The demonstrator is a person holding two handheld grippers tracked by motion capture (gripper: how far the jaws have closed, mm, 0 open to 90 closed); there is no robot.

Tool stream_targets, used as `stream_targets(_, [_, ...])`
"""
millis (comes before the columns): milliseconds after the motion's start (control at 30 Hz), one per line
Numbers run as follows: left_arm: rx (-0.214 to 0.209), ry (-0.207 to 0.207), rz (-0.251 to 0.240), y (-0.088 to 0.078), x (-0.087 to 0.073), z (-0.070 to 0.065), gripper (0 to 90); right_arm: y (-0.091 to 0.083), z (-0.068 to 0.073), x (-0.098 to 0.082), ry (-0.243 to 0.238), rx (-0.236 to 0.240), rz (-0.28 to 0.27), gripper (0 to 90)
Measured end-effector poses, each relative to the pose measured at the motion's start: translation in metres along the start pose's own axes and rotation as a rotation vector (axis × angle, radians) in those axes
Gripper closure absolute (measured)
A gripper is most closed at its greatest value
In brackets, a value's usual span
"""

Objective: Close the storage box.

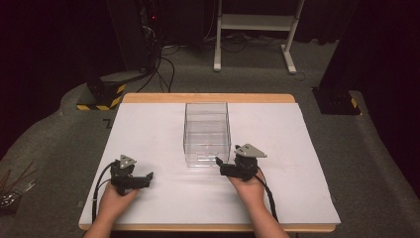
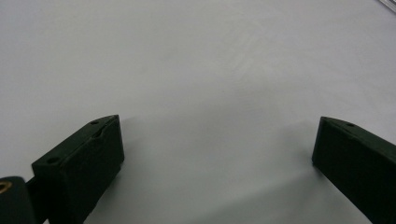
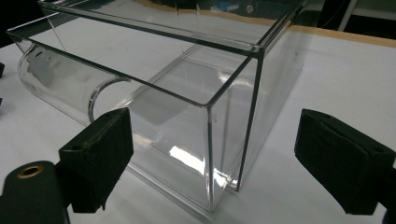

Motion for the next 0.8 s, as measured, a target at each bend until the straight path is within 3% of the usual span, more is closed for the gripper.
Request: stream_targets(800, [-0.001, 0.004, 0.006, 0.000, -0.001, 0.000, 2.3, 0.021, -0.017, 0.016, 0.053, -0.034, -0.008, 11.8])
Point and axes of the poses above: each handheld gripper's, and its own axes: y roughly forward along the jaws, x roughly out of its top, z roughly to its left, the point moved 10 cm from there along y, roughly forward along the jaws, and after that the axes turned 8 degrees about z, right-handed, at the moved point
